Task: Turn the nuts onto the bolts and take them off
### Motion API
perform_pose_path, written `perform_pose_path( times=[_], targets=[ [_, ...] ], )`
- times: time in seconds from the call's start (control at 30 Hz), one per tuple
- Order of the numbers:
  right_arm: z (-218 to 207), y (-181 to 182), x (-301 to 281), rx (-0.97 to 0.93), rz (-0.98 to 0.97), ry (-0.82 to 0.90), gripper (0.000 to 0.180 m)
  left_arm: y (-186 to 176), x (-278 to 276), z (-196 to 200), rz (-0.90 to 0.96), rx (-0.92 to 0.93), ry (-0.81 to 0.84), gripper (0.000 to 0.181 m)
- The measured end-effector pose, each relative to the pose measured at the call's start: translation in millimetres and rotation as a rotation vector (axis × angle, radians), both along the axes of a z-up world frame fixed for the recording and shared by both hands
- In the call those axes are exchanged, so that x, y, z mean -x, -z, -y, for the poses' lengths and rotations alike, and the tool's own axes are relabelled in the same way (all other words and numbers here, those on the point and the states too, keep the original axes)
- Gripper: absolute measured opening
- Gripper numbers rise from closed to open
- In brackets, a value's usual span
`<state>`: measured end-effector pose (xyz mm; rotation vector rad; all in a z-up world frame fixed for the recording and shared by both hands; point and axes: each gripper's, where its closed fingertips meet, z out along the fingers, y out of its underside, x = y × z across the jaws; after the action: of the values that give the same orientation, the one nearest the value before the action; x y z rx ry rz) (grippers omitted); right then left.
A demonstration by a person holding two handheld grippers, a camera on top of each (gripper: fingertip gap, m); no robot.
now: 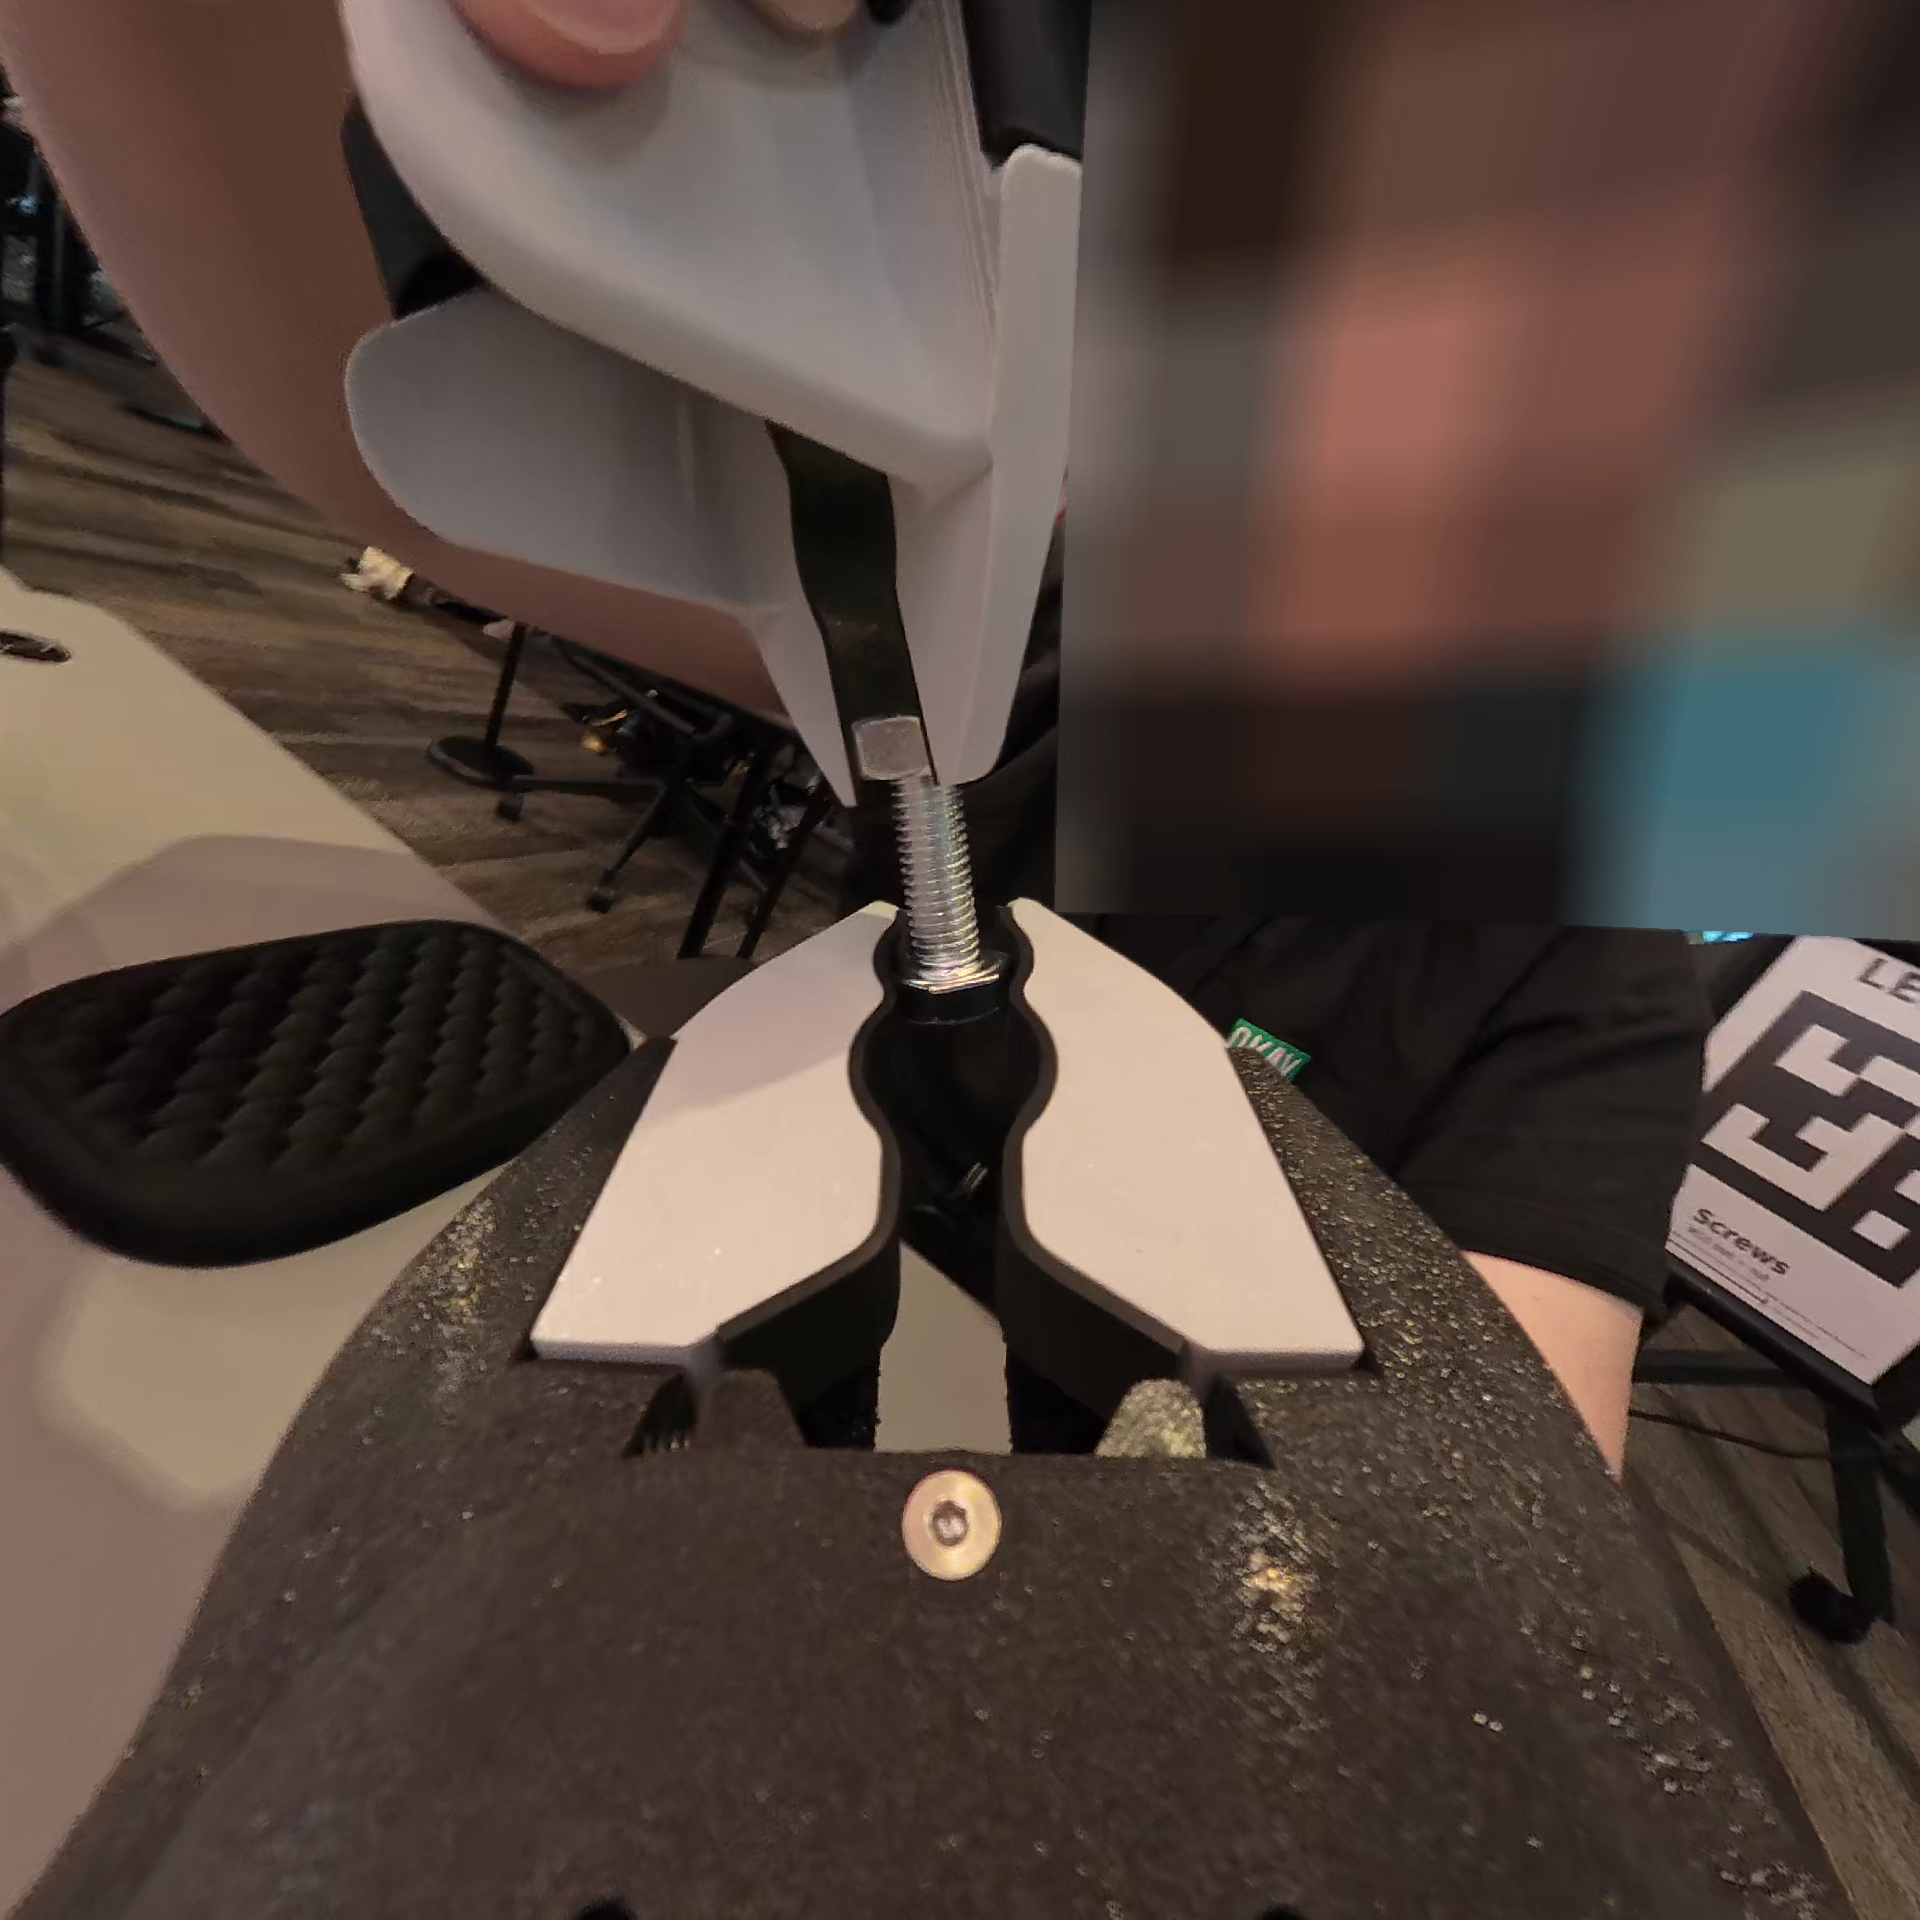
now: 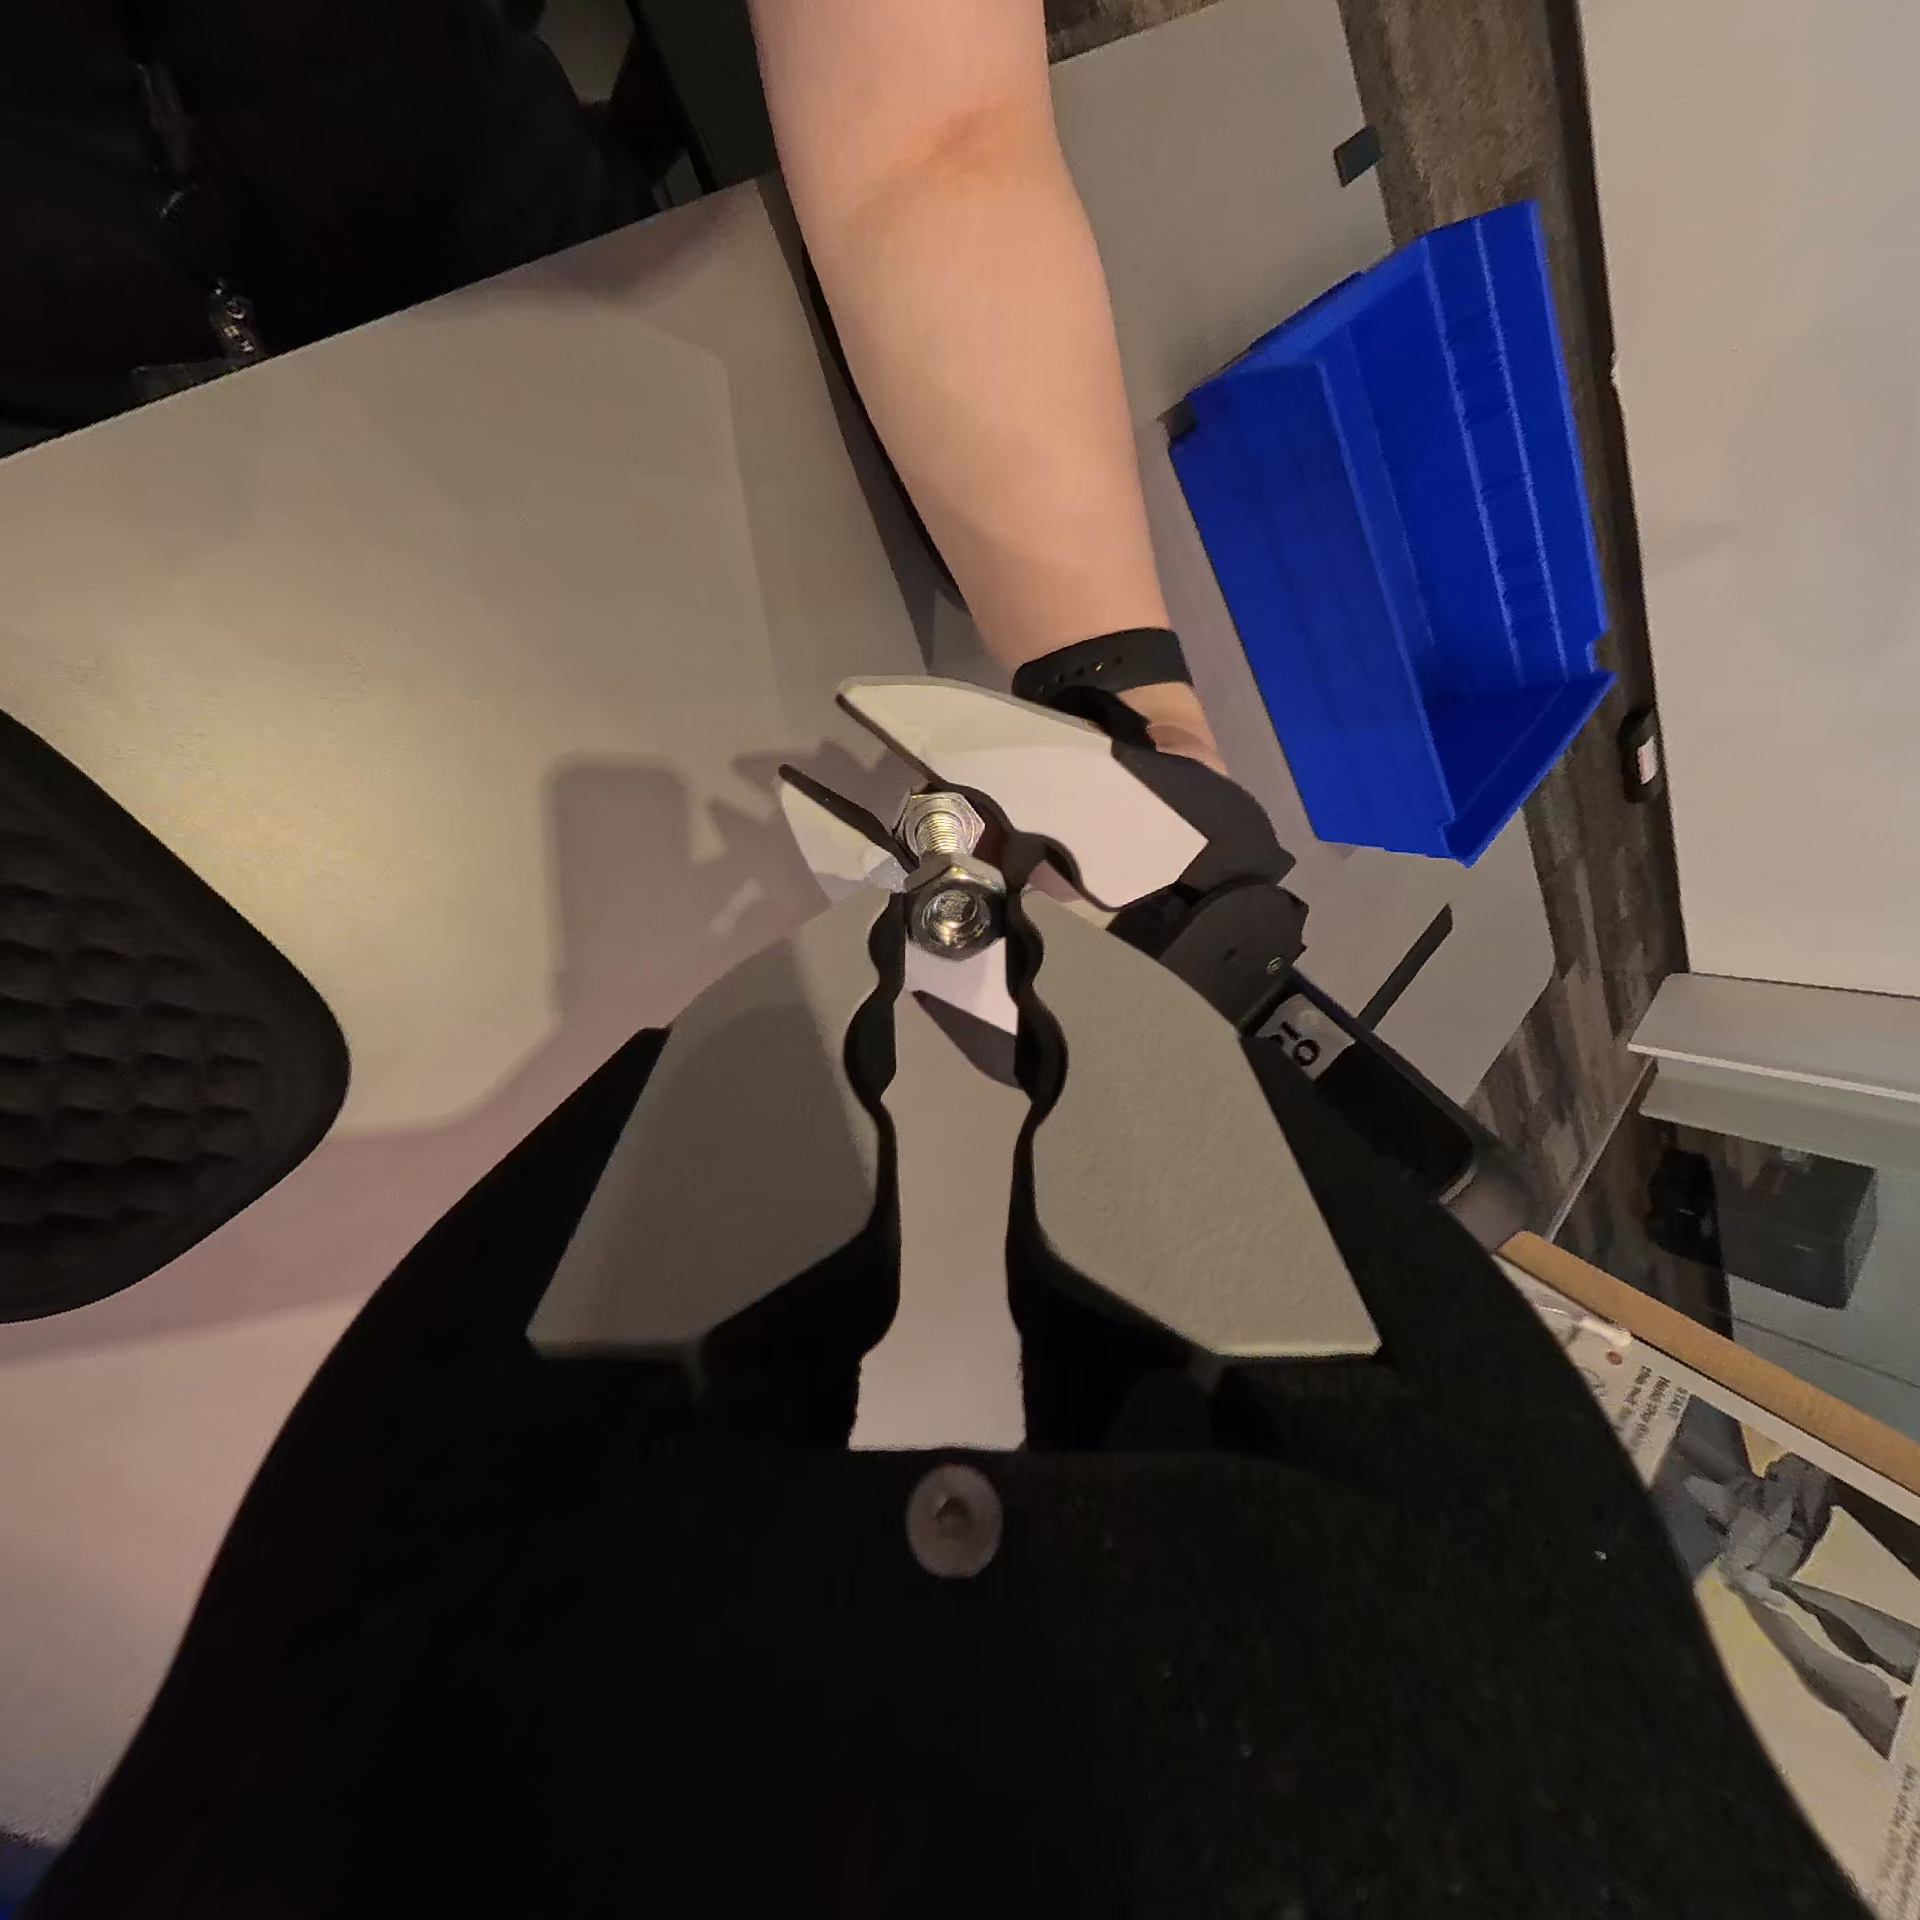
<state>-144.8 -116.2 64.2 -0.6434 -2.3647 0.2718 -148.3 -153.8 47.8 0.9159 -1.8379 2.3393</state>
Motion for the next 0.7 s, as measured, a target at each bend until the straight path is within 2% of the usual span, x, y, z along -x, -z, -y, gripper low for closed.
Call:
perform_pose_path(
  times=[0.23, 0.7],
  targets=[
    [-9.2, -3.8, 5.5, -0.096, -0.056, 0.014, 0.018, -5.6, 2.3, -3.3, 0.013, 0.077, 0.029, 0.015],
    [-13.0, -2.7, 6.5, -0.146, -0.050, 0.020, 0.021, -9.4, 4.0, -6.3, 0.021, 0.118, 0.043, 0.015]
  ],
)
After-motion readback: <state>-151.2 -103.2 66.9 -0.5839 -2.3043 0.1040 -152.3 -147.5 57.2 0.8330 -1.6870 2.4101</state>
